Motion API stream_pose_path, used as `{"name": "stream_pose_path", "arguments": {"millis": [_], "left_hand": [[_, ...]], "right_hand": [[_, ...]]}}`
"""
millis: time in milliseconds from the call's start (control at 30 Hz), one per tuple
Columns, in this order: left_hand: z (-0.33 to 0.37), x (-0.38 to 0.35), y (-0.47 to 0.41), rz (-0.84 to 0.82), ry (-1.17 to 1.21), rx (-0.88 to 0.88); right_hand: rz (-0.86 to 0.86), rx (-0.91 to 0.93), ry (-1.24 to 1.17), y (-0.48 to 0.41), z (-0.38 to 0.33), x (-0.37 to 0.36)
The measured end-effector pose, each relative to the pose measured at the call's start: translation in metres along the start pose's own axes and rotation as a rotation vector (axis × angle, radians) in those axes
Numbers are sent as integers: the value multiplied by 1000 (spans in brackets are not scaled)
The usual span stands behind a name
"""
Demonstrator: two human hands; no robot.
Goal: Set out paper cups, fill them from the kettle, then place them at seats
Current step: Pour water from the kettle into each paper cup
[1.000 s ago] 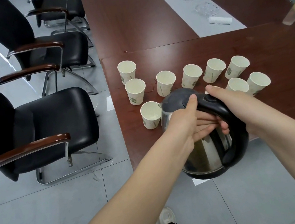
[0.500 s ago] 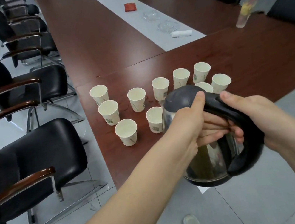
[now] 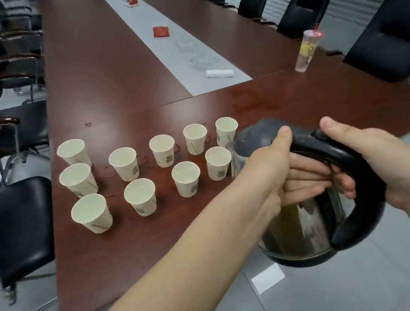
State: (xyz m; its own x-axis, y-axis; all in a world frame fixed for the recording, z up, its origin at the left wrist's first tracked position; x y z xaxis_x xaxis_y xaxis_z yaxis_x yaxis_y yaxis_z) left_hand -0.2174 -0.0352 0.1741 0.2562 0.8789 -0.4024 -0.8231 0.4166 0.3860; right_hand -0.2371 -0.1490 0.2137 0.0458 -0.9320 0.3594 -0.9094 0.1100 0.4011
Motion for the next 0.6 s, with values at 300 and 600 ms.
{"name": "stream_pose_path", "arguments": {"millis": [300,600], "left_hand": [[25,-39,-63,45,48,-34],[64,-12,-112,33,65,-65]], "right_hand": [[2,-37,77,-57,-23,58],[-31,-91,50,-114,-60,46]]}}
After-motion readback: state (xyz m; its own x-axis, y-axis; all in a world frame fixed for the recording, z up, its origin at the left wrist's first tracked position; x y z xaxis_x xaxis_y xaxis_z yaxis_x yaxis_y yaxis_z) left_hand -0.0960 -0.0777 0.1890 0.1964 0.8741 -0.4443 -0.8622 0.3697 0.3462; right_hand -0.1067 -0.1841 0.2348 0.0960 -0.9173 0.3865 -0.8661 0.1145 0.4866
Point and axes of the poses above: each hand's wrist, its own y-axis away from the middle knuckle, its own x-axis out of the back of the hand, z = x × y, the point moved 3 cm from there along -y, towards the middle knuckle, and after that the axes turned 8 degrees about -x, right-handed, at the moved point
